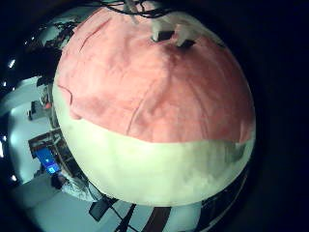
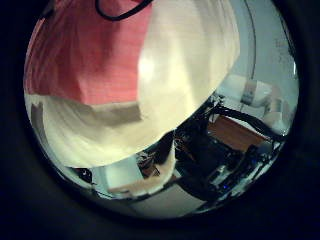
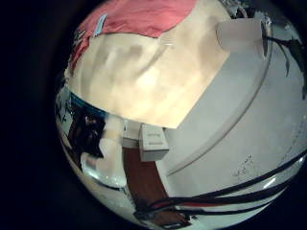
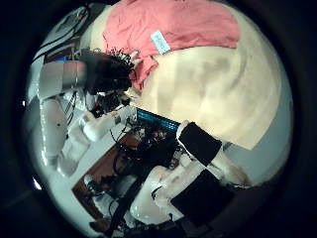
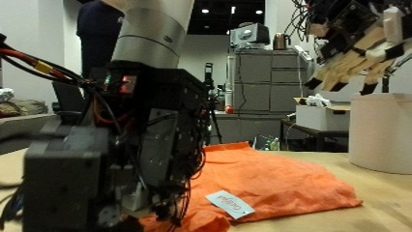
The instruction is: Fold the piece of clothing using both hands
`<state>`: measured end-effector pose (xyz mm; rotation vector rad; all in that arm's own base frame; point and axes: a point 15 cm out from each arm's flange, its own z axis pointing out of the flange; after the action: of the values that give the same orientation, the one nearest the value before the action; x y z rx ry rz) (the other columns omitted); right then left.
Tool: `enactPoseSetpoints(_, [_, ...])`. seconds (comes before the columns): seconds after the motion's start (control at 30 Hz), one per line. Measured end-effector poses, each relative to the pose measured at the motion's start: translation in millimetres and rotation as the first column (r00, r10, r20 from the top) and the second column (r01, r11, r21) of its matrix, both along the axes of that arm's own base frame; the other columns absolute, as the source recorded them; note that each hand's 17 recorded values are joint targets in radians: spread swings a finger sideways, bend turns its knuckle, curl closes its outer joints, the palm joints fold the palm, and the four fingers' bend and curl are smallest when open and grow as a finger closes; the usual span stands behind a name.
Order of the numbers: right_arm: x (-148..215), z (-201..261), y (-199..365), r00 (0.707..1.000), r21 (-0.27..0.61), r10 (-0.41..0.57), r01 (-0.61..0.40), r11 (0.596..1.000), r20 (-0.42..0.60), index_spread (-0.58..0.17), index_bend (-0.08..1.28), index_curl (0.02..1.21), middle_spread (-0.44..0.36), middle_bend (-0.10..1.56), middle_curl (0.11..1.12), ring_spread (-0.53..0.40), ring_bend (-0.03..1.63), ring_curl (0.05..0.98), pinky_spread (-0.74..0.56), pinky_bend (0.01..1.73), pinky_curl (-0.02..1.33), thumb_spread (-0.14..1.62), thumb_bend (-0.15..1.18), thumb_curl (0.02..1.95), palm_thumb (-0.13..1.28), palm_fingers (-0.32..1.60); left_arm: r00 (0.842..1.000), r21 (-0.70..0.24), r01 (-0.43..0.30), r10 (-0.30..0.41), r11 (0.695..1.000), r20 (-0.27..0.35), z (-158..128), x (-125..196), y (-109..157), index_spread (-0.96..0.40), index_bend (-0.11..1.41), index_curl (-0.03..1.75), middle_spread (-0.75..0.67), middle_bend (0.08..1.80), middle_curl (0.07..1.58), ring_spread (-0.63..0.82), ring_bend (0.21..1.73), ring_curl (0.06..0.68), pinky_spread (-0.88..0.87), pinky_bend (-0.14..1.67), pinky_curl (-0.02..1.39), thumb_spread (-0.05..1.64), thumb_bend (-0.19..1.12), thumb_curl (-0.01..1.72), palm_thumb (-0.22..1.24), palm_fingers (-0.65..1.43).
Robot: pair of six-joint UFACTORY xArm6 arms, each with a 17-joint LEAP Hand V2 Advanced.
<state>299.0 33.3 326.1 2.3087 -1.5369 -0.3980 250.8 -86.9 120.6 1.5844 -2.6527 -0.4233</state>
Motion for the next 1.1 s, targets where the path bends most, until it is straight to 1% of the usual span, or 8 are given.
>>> enactPoseSetpoints(0.2, [-3,1,-1,1.0,-0.004,0.001,-0.001,1.0,-0.007,-0.274,0.17,0.32,0.092,0.19,0.31,0.215,0.25,0.266,0.39,0.26,0.31,1.2,-0.02,0.26,0.64,0.19,1.0,0.016,0.007,-0.007,1.0,0.01,0,4,4,0.06,0.14,0.25,-0.1,0.58,0.48,0.0,0.65,0.239,-0.06,0.44,0.33,0.8,-0.02,0.34,0.25,0.61])
enactPoseSetpoints(0.37, [-2,0,-2,1.0,-0.008,-0.001,0.001,1.0,-0.011,-0.276,0.17,0.32,0.085,0.19,0.31,0.212,0.26,0.266,0.39,0.25,0.31,1.2,-0.02,0.26,0.63,0.2,1.0,-0.003,-0.01,0.01,1.0,0.021,5,5,5,-0.15,0.18,0.26,-0.33,0.73,0.56,-0.35,0.76,0.284,-0.45,0.72,0.41,0.93,0.16,0.43,0.67,0.97])
enactPoseSetpoints(0.47, [1,-4,-5,1.0,-0.006,-0.007,0.007,1.0,-0.015,-0.274,0.16,0.31,0.079,0.18,0.31,0.201,0.29,0.275,0.36,0.27,0.31,1.2,-0.02,0.26,0.63,0.23,0.999,-0.033,-0.021,0.022,0.999,0.049,13,8,1,-0.28,0.23,0.3,-0.44,0.75,0.58,-0.46,0.77,0.303,-0.6,0.8,0.44,0.98,0.19,0.48,0.79,1.09])
enactPoseSetpoints(0.57, [2,-9,-6,1.0,-0.001,-0.007,0.007,1.0,-0.03,-0.275,0.13,0.29,0.071,0.16,0.3,0.124,0.4,0.294,0.21,0.34,0.32,1.2,-0.02,0.26,0.63,0.29,0.997,-0.044,-0.024,0.027,0.999,0.071,25,15,4,-0.37,0.31,0.34,-0.5,0.78,0.59,-0.53,0.79,0.319,-0.67,0.85,0.46,1.05,0.24,0.53,0.87,1.21])
enactPoseSetpoints(0.63, [4,-17,-11,0.998,0.006,-0.012,0.012,1.0,-0.058,-0.273,0.1,0.26,0.06,0.15,0.28,0.029,0.53,0.332,0.03,0.5,0.36,1.2,-0.01,0.26,0.64,0.34,0.998,-0.039,-0.021,0.024,0.999,0.061,34,17,7,-0.44,0.35,0.38,-0.53,0.81,0.59,-0.56,0.8,0.332,-0.71,0.89,0.46,1.11,0.27,0.56,0.9,1.22])
enactPoseSetpoints(0.73, [14,-30,-16,0.998,0.011,-0.017,0.017,1.0,-0.059,-0.273,0.13,0.25,0.051,0.18,0.28,-0.023,0.58,0.358,-0.1,0.58,0.39,1.19,-0.01,0.27,0.65,0.31,0.999,-0.024,-0.031,0.031,0.999,0.032,54,23,15,-0.48,0.38,0.41,-0.55,0.83,0.59,-0.58,0.82,0.347,-0.73,0.9,0.46,1.16,0.28,0.59,0.91,1.2])
enactPoseSetpoints(0.9, [49,-55,-15,0.999,0.018,-0.006,0.006,1.0,0.037,-0.268,0.16,0.26,0.03,0.24,0.31,-0.065,0.59,0.355,-0.18,0.57,0.38,1.13,-0.01,0.29,0.69,0.3,0.999,-0.008,-0.041,0.041,0.999,-0.002,68,23,23,-0.53,0.39,0.46,-0.57,0.86,0.6,-0.59,0.85,0.365,-0.75,0.92,0.46,1.24,0.29,0.63,0.92,1.16])
enactPoseSetpoints(1.1, [37,-117,-9,0.999,0.008,0.021,-0.02,1.0,-0.028,-0.269,0.16,0.26,0.004,0.28,0.34,-0.142,0.68,0.379,-0.27,0.57,0.37,1.07,-0.02,0.3,0.73,0.34,0.999,0.006,-0.033,0.034,0.999,-0.023,73,19,26,-0.55,0.36,0.51,-0.57,0.87,0.59,-0.6,0.9,0.393,-0.76,0.94,0.47,1.31,0.3,0.67,0.92,1.15])
